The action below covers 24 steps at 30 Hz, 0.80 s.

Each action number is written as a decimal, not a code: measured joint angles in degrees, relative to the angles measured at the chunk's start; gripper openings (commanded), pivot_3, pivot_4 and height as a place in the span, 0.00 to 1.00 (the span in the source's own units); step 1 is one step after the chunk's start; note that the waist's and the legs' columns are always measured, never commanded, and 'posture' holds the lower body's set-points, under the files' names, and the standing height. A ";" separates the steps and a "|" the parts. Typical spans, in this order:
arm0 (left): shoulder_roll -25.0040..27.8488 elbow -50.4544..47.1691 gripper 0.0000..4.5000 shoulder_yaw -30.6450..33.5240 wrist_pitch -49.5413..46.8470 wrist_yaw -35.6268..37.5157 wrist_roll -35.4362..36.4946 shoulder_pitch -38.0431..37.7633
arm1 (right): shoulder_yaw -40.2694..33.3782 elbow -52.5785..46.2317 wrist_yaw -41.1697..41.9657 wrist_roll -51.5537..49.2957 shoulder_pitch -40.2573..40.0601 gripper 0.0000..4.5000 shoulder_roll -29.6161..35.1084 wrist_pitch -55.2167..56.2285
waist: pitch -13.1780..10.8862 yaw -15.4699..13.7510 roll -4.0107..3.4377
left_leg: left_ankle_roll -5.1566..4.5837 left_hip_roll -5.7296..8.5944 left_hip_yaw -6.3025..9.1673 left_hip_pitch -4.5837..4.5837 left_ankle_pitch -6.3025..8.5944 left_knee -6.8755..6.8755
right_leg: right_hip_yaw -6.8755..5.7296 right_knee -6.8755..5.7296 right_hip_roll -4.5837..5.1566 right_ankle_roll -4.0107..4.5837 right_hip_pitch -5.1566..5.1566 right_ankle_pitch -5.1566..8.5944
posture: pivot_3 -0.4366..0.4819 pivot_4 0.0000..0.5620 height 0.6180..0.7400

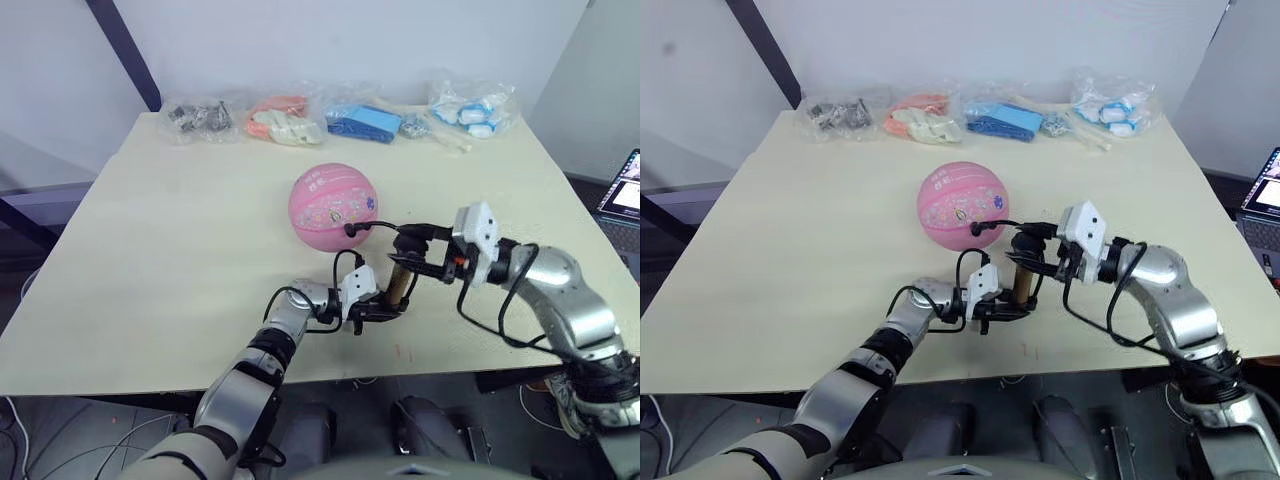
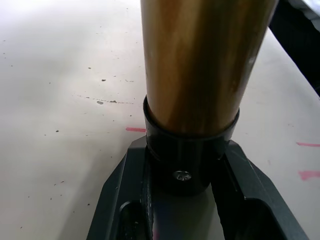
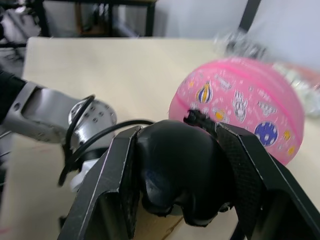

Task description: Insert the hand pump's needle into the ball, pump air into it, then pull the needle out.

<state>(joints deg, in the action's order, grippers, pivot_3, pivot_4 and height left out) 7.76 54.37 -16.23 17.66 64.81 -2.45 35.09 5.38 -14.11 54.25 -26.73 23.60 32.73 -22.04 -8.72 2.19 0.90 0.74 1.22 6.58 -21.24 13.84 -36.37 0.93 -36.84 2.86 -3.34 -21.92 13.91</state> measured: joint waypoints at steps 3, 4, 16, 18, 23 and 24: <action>-0.13 -0.21 0.24 -0.03 0.07 0.40 0.26 0.03 | -3.79 -2.67 0.84 -5.66 5.66 0.43 2.04 -5.03 | -0.08 -0.17 -0.10 | 0.00 0.02 0.15 -0.33 0.00 0.00 | -0.10 0.01 0.01 0.01 -0.25 -0.01 | 0.48 0.27 1.00; -0.17 -0.33 0.24 -0.04 0.17 0.52 0.32 -0.01 | -4.88 -3.50 1.06 -8.01 7.74 0.43 2.98 -7.15 | -0.08 -0.23 -0.11 | 0.00 0.02 0.17 -0.43 0.00 0.00 | -0.13 0.02 0.01 0.02 -0.35 -0.01 | 0.48 0.27 1.00; -0.36 -0.37 0.24 -0.11 0.18 0.43 0.34 -0.02 | -10.65 -4.74 1.51 -15.74 12.93 0.43 6.55 -12.37 | -0.08 -0.43 -0.09 | -0.01 0.09 0.08 -0.56 0.00 -0.01 | -0.05 0.02 0.07 0.02 -0.50 -0.01 | 0.48 0.27 1.00; -0.30 -0.38 0.24 -0.12 0.19 0.41 0.32 -0.16 | -9.22 -5.94 1.51 -13.59 9.52 0.43 5.85 -9.76 | 0.02 -0.41 0.03 | 0.00 0.07 0.10 -0.52 0.00 -0.01 | -0.06 0.02 0.05 0.01 -0.45 -0.01 | 0.48 0.27 1.00; -0.18 -0.35 0.24 -0.15 0.16 -0.16 -0.01 -0.31 | -3.48 -5.20 1.54 -5.83 3.94 0.43 4.73 -1.97 | 0.12 -0.20 0.02 | -0.01 0.06 0.02 -0.33 -0.01 -0.01 | -0.03 0.01 0.05 -0.01 -0.32 -0.01 | 0.48 0.27 1.00; -0.16 -0.29 0.24 -0.15 0.14 -0.26 -0.16 -0.33 | -2.42 -4.49 1.45 -4.27 2.82 0.43 3.78 -0.19 | 0.14 -0.17 0.04 | -0.01 0.04 0.04 -0.23 0.00 -0.02 | -0.05 0.01 0.03 -0.01 -0.22 -0.01 | 0.48 0.27 1.00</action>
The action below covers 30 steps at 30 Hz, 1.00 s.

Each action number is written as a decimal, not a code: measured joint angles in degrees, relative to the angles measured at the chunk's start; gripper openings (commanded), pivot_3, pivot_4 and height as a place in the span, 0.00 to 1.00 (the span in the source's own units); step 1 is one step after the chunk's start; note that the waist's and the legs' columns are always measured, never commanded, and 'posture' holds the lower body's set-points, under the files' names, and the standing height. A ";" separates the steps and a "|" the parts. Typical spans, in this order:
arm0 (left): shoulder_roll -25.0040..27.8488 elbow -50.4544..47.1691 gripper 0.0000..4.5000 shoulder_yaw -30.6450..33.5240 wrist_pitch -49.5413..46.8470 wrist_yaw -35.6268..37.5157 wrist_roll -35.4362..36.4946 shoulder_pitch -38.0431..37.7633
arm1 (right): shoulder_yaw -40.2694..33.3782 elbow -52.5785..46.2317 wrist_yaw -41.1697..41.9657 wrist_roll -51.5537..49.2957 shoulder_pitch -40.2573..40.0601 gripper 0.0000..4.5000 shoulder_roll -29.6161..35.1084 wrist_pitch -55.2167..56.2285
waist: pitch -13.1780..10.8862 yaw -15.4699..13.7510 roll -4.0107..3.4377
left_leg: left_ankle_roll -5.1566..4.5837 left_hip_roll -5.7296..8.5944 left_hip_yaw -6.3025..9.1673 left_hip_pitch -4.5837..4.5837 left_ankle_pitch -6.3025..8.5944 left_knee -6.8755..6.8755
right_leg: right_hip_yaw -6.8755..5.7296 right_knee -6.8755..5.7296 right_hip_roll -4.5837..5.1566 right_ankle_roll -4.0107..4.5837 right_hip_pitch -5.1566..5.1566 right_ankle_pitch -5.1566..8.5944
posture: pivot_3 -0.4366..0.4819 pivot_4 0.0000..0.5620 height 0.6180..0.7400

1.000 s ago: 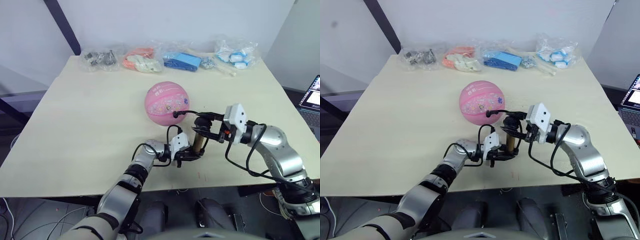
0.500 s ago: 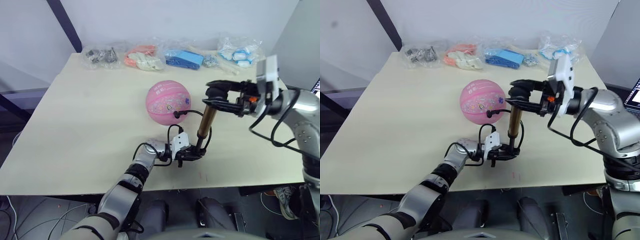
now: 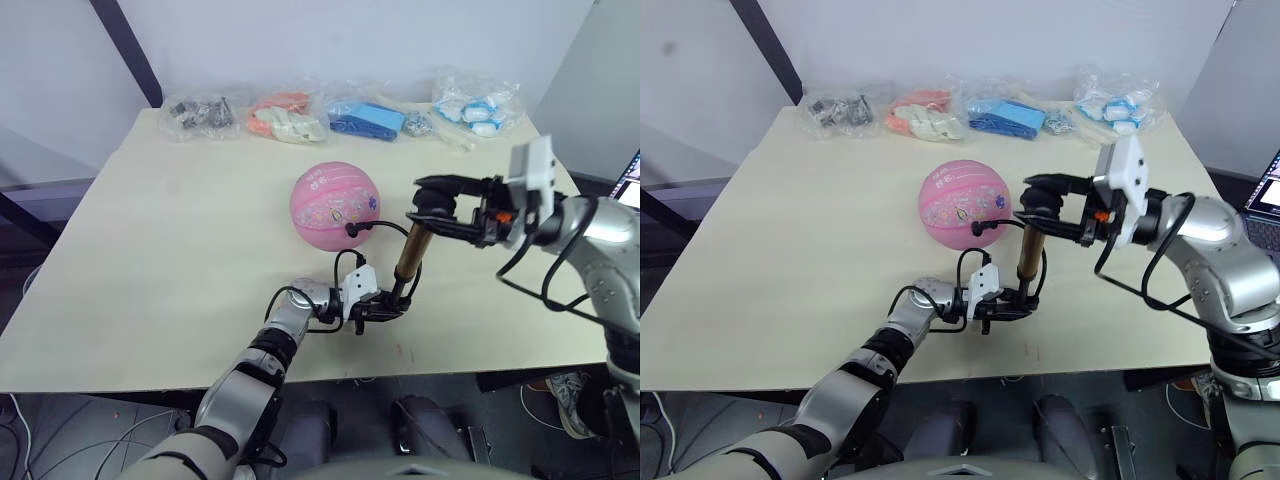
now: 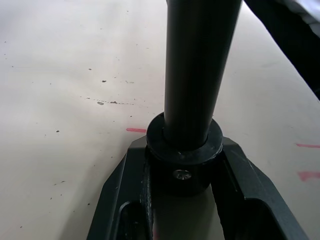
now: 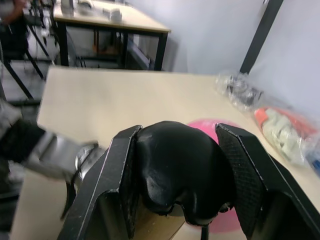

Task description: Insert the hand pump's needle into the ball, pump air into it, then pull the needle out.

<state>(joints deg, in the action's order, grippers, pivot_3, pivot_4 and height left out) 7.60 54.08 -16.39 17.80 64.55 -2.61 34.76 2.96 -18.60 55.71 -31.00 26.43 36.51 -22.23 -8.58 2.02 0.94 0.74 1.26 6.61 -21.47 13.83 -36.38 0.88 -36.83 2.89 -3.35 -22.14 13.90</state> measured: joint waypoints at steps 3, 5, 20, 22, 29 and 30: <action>0.03 0.10 0.24 0.00 -0.03 -0.10 -0.17 -0.06 | 3.26 2.26 -0.06 4.21 -2.82 0.43 -1.62 4.57 | 0.00 0.07 0.00 | 0.01 -0.03 -0.01 0.24 0.00 0.01 | 0.00 0.00 -0.01 0.00 0.23 0.01 | 0.48 0.27 1.00; 0.05 0.12 0.24 0.01 -0.04 -0.09 -0.19 -0.10 | 4.74 3.63 -0.07 6.35 -4.32 0.43 -2.73 7.07 | 0.02 0.09 0.04 | 0.01 -0.03 -0.02 0.37 0.01 0.07 | 0.00 0.03 -0.01 0.00 0.34 0.02 | 0.48 0.27 1.00; 0.03 0.03 0.24 0.11 0.02 0.23 -0.01 0.17 | 3.42 5.41 -0.37 5.17 -2.87 0.43 -2.70 2.40 | -0.21 0.04 -0.02 | 0.01 -0.02 0.02 0.22 0.01 0.08 | -0.01 0.06 0.01 0.00 0.25 0.02 | 0.48 0.27 1.00; 0.01 -0.02 0.24 0.12 0.08 0.49 0.11 0.31 | 1.39 4.46 0.28 1.48 0.42 0.43 -1.15 -1.07 | -0.27 0.01 -0.10 | 0.01 0.01 0.02 0.02 0.00 0.06 | -0.01 0.06 0.02 0.01 0.06 0.01 | 0.48 0.27 1.00; -0.11 -0.03 0.24 0.07 0.13 0.65 0.34 0.55 | -6.25 1.63 1.43 -9.41 11.13 0.43 3.67 -9.03 | -0.34 -0.22 -0.12 | 0.00 0.04 0.13 -0.34 0.00 -0.02 | -0.09 0.04 0.04 0.01 -0.23 0.00 | 0.48 0.27 1.00; -0.09 -0.03 0.24 0.08 0.14 0.63 0.34 0.55 | -6.56 1.63 1.32 -9.85 11.24 0.43 3.79 -9.19 | -0.34 -0.18 -0.12 | 0.00 0.04 0.09 -0.34 0.00 -0.02 | -0.06 0.04 0.05 0.01 -0.24 0.00 | 0.48 0.27 1.00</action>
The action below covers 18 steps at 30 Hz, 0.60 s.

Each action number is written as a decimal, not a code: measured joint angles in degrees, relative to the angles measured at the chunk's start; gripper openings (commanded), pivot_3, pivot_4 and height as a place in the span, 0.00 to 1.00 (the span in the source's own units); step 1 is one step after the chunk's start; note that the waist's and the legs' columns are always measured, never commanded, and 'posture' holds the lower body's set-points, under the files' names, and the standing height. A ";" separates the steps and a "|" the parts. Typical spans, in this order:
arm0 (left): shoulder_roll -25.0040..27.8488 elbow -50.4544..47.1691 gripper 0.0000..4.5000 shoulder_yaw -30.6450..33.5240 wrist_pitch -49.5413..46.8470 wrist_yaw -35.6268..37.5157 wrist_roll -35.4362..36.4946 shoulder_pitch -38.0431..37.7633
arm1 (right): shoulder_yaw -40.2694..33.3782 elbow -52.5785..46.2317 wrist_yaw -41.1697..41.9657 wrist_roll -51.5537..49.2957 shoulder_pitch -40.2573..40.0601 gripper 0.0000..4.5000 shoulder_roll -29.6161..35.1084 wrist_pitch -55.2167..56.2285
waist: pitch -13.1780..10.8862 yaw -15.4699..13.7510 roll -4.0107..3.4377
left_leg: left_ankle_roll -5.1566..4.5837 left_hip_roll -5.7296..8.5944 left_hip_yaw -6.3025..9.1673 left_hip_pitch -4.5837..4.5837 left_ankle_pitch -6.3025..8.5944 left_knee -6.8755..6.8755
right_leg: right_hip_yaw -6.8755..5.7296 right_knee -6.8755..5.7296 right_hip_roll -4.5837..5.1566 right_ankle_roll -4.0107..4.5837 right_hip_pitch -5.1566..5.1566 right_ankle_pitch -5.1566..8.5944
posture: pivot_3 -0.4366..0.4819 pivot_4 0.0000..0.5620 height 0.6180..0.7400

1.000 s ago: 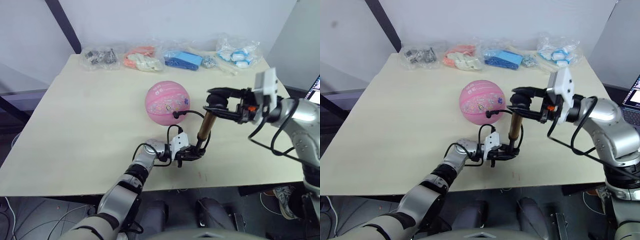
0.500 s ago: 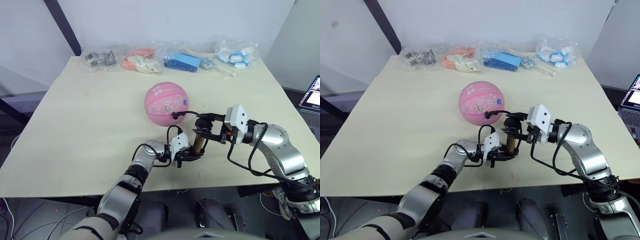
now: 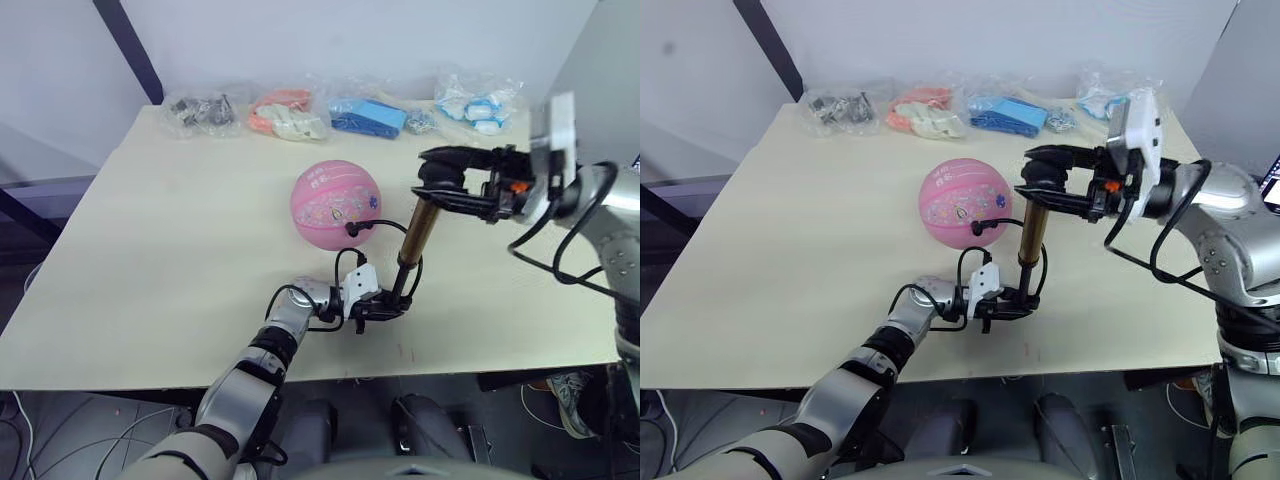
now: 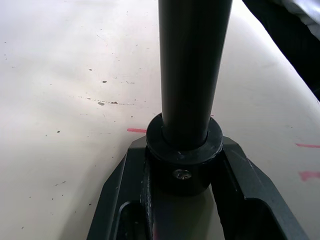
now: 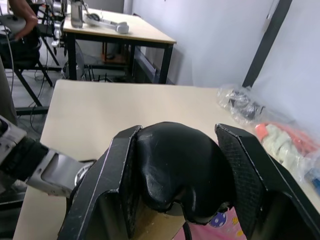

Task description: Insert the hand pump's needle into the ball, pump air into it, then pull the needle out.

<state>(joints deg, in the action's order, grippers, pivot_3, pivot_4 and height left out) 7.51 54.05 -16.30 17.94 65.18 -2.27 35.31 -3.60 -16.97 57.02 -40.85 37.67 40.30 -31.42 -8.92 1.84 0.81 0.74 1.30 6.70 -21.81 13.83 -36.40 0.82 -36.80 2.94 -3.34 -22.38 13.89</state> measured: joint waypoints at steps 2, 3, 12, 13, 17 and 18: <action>0.02 0.00 0.24 0.00 0.00 -0.02 0.00 0.00 | -0.25 0.01 -0.23 -0.22 0.04 0.43 0.00 -0.29 | 0.00 0.02 0.00 | 0.00 0.00 -0.04 0.00 0.00 0.00 | 0.03 0.00 0.01 0.00 -0.02 0.00 | 0.48 0.27 1.00; 0.03 0.00 0.24 0.01 0.00 -0.02 0.00 0.01 | -0.25 0.01 -0.37 -0.27 0.07 0.43 -0.01 -0.38 | 0.00 0.02 0.00 | 0.00 0.00 -0.05 -0.01 0.00 0.00 | 0.03 0.00 0.01 0.00 -0.04 0.00 | 0.48 0.27 1.00; 0.34 0.06 0.24 -0.08 0.00 -0.48 -0.33 -0.22 | 2.96 -1.35 -0.19 4.92 -7.62 0.43 -1.73 7.82 | 0.18 0.30 0.11 | 0.00 -0.04 -0.10 0.20 0.00 0.01 | 0.05 -0.02 -0.01 -0.02 0.11 0.00 | 0.48 0.27 1.00; 0.35 0.08 0.24 -0.08 0.00 -0.65 -0.39 -0.27 | 3.72 -1.21 -0.29 5.77 -8.30 0.43 -2.08 8.62 | 0.18 0.36 0.11 | 0.00 -0.04 -0.10 0.27 0.00 0.01 | 0.05 -0.03 -0.02 -0.03 0.17 -0.01 | 0.48 0.27 1.00; 0.40 0.09 0.24 -0.10 0.00 -0.68 -0.44 -0.44 | 6.18 -0.92 -0.37 8.88 -11.41 0.43 -2.89 11.92 | 0.28 0.38 0.17 | 0.00 -0.09 -0.07 0.41 0.00 0.03 | 0.01 -0.03 -0.05 -0.05 0.30 -0.01 | 0.48 0.27 1.00; 0.43 0.09 0.24 -0.11 0.00 -0.64 -0.44 -0.51 | 7.15 -0.73 -0.89 10.09 -12.69 0.43 -3.76 12.83 | 0.35 0.37 0.23 | 0.01 -0.11 -0.06 0.42 0.00 0.06 | 0.01 -0.02 -0.06 -0.05 0.30 0.00 | 0.48 0.27 1.00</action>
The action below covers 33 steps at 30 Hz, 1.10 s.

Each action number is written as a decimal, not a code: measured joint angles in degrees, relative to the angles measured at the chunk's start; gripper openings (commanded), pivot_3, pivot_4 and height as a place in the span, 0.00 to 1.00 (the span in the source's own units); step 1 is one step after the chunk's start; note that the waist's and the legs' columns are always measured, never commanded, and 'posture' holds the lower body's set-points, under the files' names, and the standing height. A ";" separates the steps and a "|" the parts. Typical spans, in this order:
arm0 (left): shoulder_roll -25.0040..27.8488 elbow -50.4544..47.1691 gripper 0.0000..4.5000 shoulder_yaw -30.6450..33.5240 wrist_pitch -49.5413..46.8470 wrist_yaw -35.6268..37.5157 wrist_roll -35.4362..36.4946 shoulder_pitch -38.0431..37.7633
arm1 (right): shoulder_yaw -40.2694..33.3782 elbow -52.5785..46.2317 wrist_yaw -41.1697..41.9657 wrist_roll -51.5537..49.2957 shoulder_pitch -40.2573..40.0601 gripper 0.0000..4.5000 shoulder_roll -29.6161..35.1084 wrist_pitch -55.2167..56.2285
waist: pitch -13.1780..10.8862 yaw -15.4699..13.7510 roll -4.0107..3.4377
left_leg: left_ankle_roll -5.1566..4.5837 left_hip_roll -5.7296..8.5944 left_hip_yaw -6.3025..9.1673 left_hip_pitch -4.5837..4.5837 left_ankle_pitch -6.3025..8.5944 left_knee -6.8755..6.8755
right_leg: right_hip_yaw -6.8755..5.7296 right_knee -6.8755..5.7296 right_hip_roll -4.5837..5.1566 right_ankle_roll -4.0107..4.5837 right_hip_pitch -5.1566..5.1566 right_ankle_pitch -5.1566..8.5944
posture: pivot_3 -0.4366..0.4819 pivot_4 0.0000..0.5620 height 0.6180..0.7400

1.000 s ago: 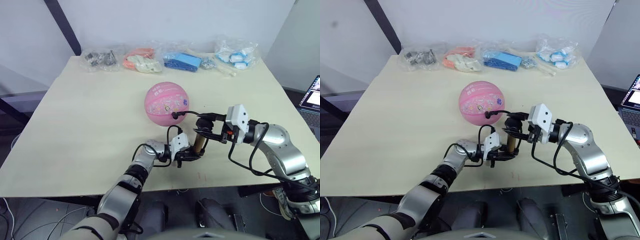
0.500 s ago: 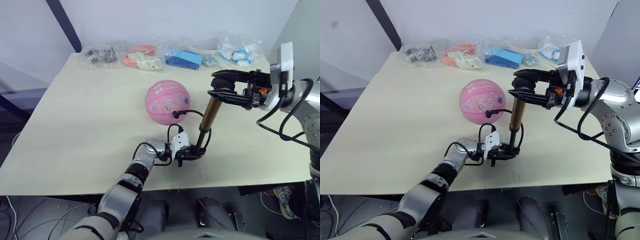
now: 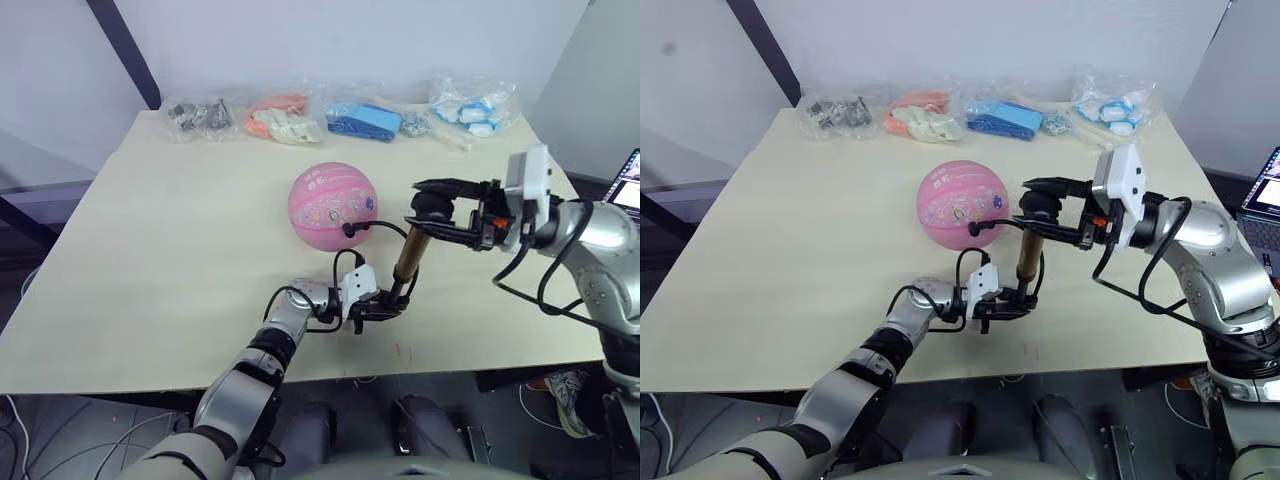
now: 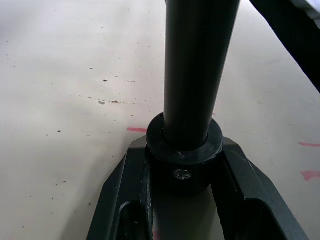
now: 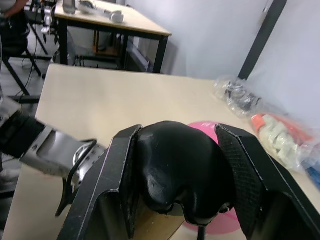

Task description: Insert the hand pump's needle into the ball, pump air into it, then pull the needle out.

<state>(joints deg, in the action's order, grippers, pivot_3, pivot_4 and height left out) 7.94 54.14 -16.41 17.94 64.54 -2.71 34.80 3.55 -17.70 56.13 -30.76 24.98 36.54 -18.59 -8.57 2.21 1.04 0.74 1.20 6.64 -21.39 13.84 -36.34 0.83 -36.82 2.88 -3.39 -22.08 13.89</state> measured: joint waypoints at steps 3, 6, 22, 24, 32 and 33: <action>0.04 -0.10 0.24 -0.02 0.02 -0.04 -0.02 -0.19 | 3.29 0.99 -1.60 4.51 -3.54 0.43 -2.47 3.51 | 0.07 0.01 0.01 | 0.00 0.00 -0.07 0.07 0.00 0.02 | 0.06 0.01 -0.01 0.00 0.04 0.00 | 0.48 0.27 1.00; 0.10 -0.10 0.24 -0.03 0.01 -0.37 -0.17 -0.35 | 4.85 1.51 -2.71 7.35 -4.98 0.43 -3.40 4.60 | 0.07 0.06 0.05 | 0.01 -0.03 -0.06 0.33 0.01 0.04 | 0.06 0.02 -0.01 0.00 0.28 0.01 | 0.48 0.27 1.00; -0.05 -0.65 0.24 0.04 0.06 0.85 0.39 0.10 | -4.65 -1.09 -1.26 -6.23 5.61 0.43 1.76 -12.57 | -0.26 -0.27 -0.12 | 0.00 0.03 0.07 -0.38 0.01 0.03 | -0.02 0.06 0.02 0.01 -0.31 -0.01 | 0.48 0.27 1.00; -0.07 -0.67 0.24 0.03 0.08 0.95 0.48 0.11 | -5.87 -1.36 -0.75 -8.26 7.52 0.43 2.84 -14.28 | -0.27 -0.34 -0.11 | 0.00 0.04 0.06 -0.45 0.00 0.03 | -0.01 0.05 0.02 0.01 -0.38 -0.01 | 0.48 0.27 1.00; -0.05 -0.68 0.24 0.08 0.10 0.89 0.61 0.09 | -9.56 -1.38 -0.22 -13.39 12.95 0.43 5.28 -17.51 | -0.31 -0.31 -0.15 | 0.00 0.05 -0.05 -0.47 0.00 0.03 | 0.06 0.04 0.05 0.00 -0.46 -0.01 | 0.48 0.27 1.00; -0.05 -0.72 0.24 0.09 0.10 0.88 0.63 0.06 | -9.55 -1.38 -0.40 -13.62 12.95 0.43 4.98 -17.52 | -0.31 -0.30 -0.15 | 0.00 0.05 -0.06 -0.47 0.00 0.03 | 0.07 0.04 0.05 0.00 -0.46 -0.01 | 0.48 0.27 1.00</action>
<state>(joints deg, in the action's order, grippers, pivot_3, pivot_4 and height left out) 7.89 53.42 -16.32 18.04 65.42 -2.08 34.85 -6.01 -19.08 55.73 -44.38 37.93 41.52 -36.11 -8.88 1.91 0.89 0.74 1.25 6.58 -21.86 13.84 -36.31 0.90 -36.78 2.92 -3.39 -22.54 13.88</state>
